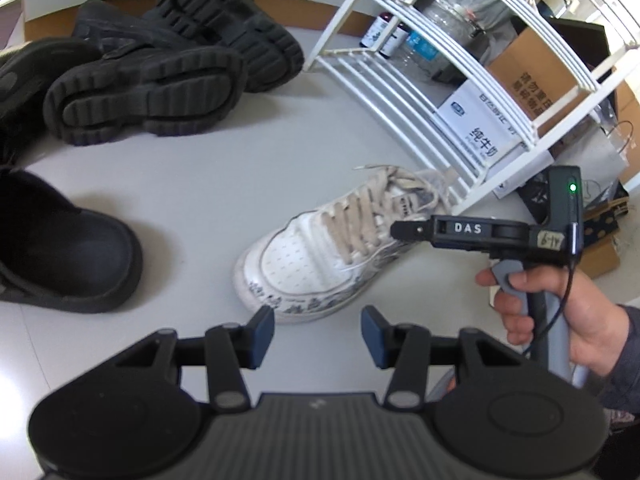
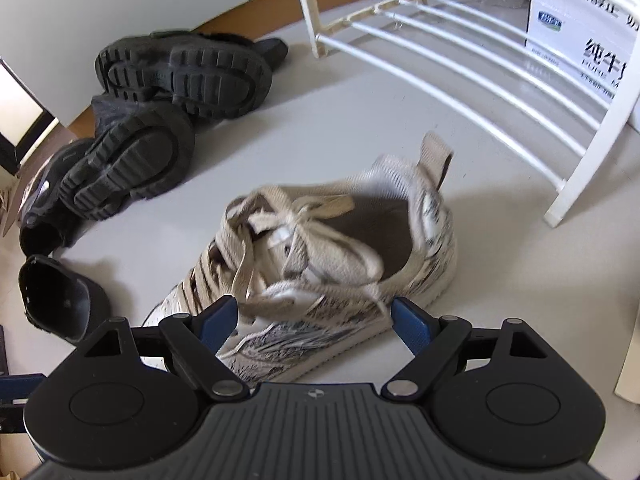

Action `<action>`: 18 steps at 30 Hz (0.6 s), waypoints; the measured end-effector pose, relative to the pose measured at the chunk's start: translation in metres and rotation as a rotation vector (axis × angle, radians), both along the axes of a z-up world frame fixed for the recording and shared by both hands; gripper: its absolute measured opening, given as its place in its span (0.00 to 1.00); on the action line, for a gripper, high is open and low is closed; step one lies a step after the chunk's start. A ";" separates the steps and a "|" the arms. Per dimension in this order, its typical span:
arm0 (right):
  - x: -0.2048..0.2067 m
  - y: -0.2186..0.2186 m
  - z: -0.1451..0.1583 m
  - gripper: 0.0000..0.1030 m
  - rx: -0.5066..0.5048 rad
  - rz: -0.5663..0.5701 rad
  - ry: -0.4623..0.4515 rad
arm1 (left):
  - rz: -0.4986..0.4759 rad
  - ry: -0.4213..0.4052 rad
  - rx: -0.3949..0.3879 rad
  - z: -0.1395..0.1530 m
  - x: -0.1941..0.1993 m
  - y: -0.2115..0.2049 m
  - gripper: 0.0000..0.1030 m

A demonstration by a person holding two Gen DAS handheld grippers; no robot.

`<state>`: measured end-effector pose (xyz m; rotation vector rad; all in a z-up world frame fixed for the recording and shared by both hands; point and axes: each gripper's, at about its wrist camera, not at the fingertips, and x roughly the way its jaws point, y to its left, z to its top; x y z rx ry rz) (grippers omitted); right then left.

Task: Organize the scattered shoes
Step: 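Lift the white sneaker with the left gripper toward the shoe rack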

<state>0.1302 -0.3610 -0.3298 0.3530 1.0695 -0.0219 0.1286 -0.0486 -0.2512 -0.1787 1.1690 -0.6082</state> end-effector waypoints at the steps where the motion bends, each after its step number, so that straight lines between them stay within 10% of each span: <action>1: 0.001 0.002 -0.002 0.85 -0.013 0.003 0.004 | 0.009 0.000 -0.016 -0.005 0.000 0.002 0.49; 18: -0.004 0.002 0.007 0.47 -0.066 0.129 -0.064 | 0.113 0.027 0.012 -0.023 0.011 0.016 0.49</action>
